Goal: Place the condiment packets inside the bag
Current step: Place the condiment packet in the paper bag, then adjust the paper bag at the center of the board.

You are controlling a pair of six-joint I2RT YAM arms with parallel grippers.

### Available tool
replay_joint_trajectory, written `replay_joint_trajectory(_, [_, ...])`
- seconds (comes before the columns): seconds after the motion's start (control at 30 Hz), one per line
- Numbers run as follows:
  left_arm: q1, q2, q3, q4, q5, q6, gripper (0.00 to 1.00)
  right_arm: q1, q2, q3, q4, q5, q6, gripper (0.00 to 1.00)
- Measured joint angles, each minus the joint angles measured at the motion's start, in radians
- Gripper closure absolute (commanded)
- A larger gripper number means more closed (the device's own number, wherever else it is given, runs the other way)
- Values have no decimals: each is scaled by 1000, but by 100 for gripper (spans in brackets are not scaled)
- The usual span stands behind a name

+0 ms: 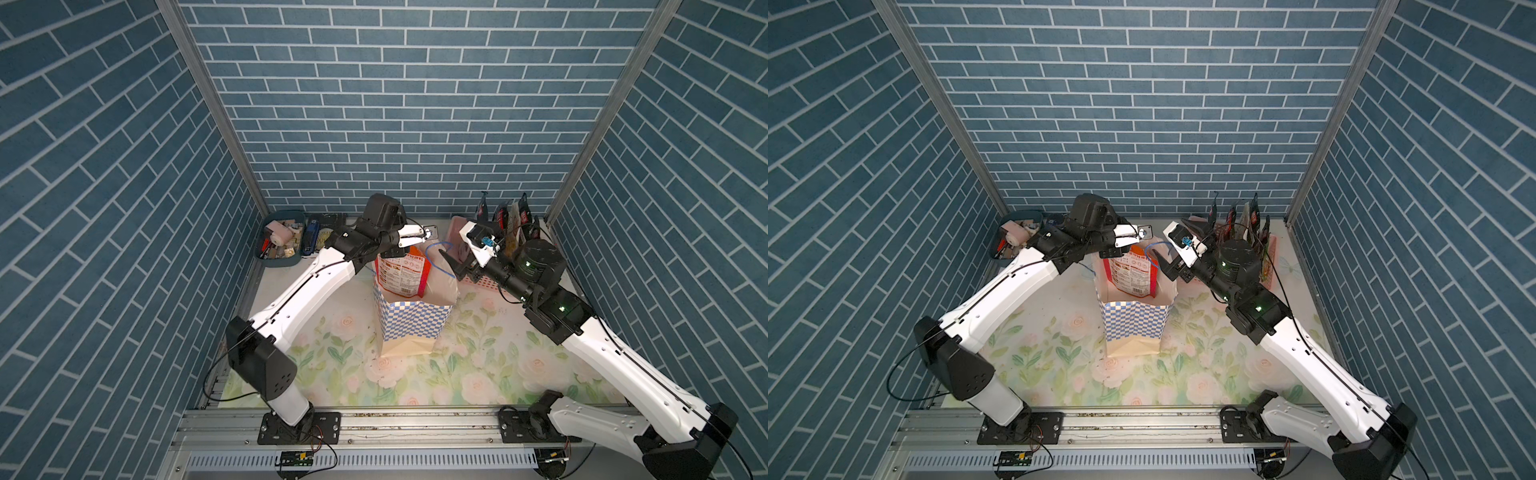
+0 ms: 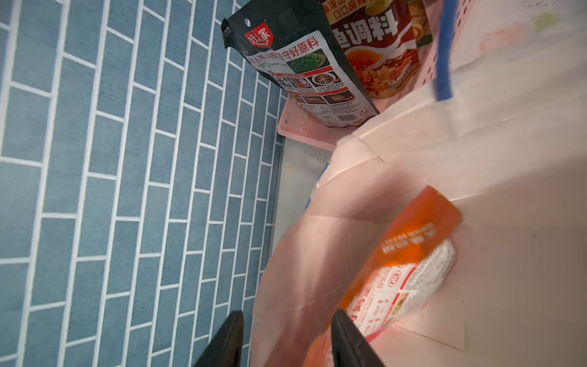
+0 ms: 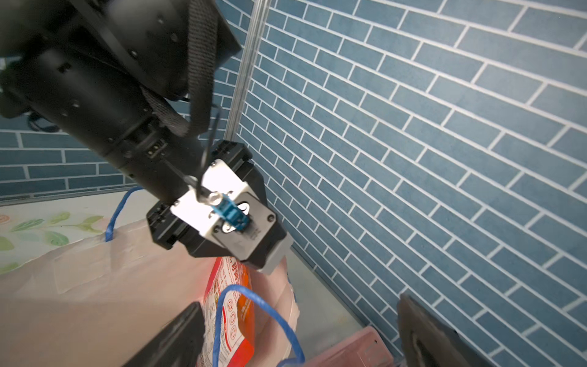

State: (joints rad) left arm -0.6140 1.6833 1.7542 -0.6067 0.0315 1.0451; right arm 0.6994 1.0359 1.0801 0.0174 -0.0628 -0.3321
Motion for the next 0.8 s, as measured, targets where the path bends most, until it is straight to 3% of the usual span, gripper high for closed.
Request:
replay_joint_trajectory(0.17, [0, 34, 31, -56, 13, 18, 50, -23, -47, -19, -55, 79, 85, 4])
replay_joint_trajectory(0.43, [4, -7, 31, -98, 25, 26, 44, -149, -77, -55, -119, 164, 204, 4])
replay_joint_trajectory(0.57, [10, -40, 31, -100, 21, 26, 42, -203, -63, -55, -140, 165, 252, 4])
replay_joint_trajectory(0.8, [11, -68, -4, -129, 32, 37, 49, -291, 8, -53, -168, 124, 306, 5])
